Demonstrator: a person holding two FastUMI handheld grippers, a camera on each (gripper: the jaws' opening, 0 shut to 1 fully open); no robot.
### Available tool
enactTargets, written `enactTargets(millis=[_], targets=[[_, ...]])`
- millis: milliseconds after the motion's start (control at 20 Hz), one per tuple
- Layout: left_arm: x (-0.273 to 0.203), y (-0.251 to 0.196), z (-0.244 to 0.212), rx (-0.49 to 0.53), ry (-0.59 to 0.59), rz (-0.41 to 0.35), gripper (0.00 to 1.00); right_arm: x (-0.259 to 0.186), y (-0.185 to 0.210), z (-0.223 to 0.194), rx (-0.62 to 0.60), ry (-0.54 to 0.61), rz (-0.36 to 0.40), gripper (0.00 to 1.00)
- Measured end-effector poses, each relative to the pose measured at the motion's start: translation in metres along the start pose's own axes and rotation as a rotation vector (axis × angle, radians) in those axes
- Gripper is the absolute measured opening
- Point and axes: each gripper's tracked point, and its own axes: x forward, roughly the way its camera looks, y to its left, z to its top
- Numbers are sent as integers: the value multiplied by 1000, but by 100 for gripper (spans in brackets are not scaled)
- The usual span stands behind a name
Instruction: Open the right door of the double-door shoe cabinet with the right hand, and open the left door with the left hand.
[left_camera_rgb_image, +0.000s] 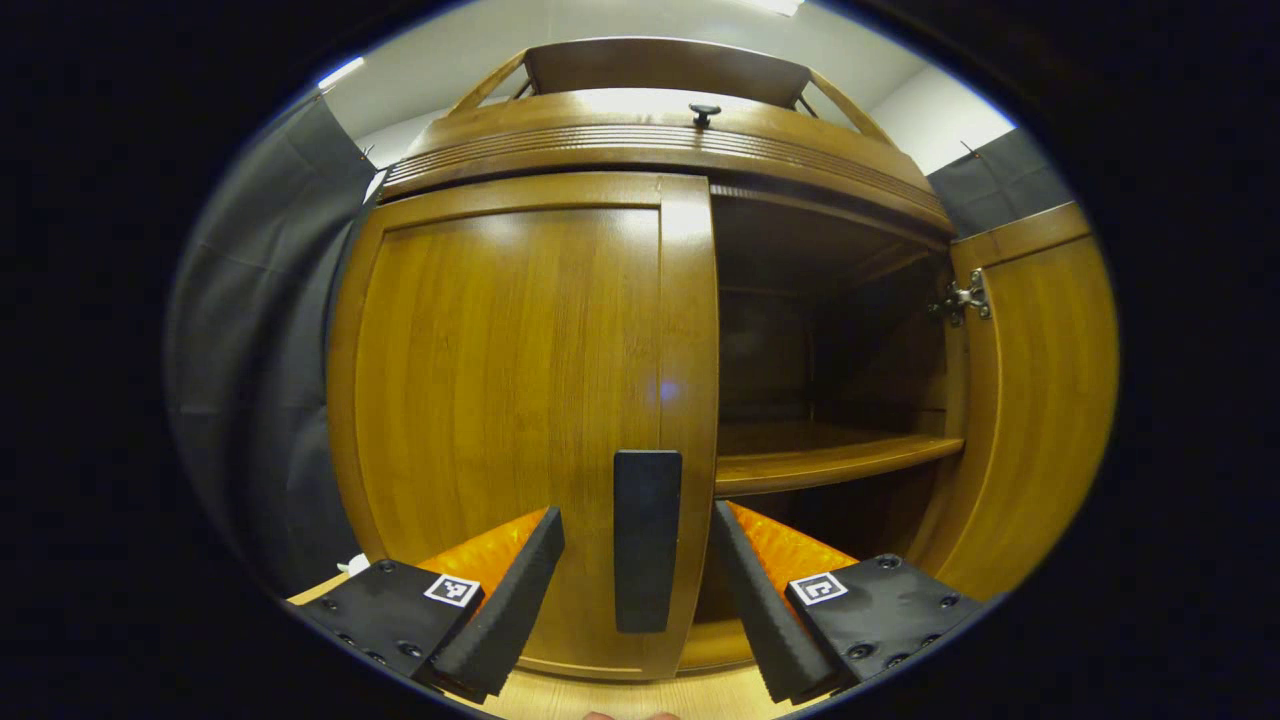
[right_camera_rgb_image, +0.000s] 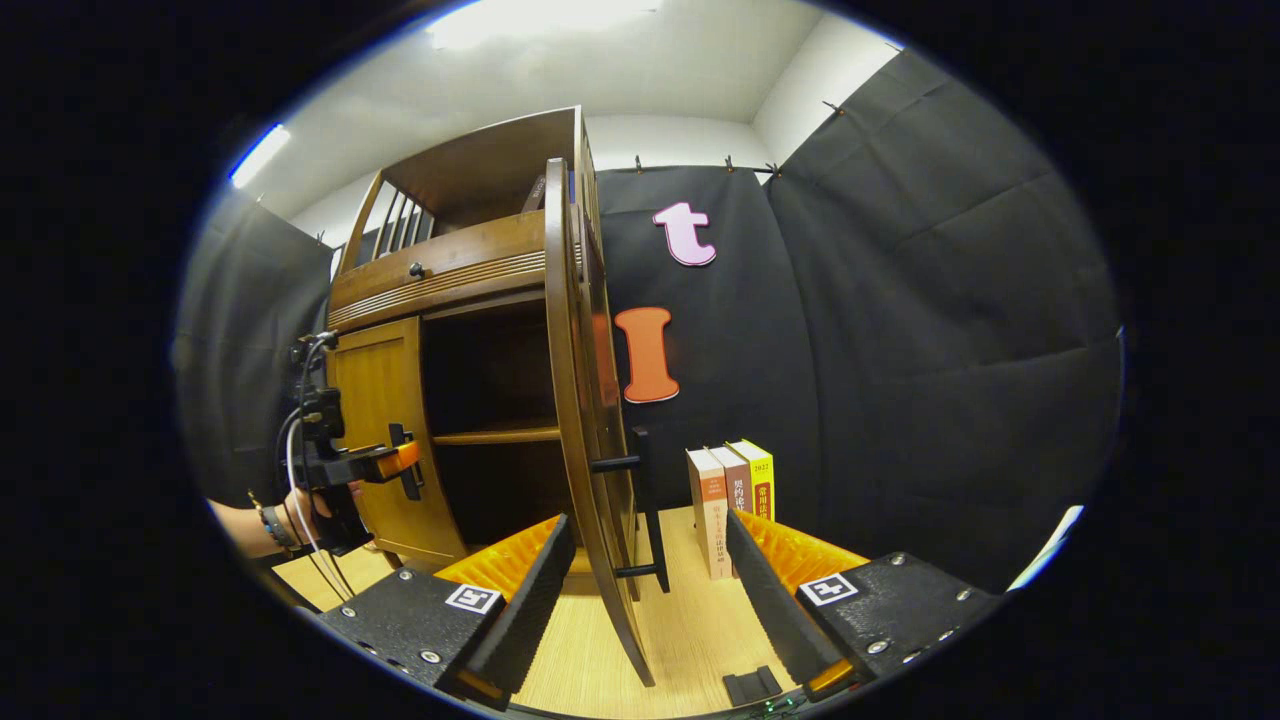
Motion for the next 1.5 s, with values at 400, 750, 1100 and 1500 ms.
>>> enactTargets(millis=[400,750,1100,1500], targets=[[15,-5,-6,-38,16,-56,54,1,4,-6,3,28,-1,100],[8,-3,-8,11,57,-15,34,1,17,-12,-19,51,14,100],[-11,6,7,20,60,9,35,0,25,-15,-15,61,17,100],[-73,42,9,-12,65,87,31,3,38,-25,-55,79,19,93]])
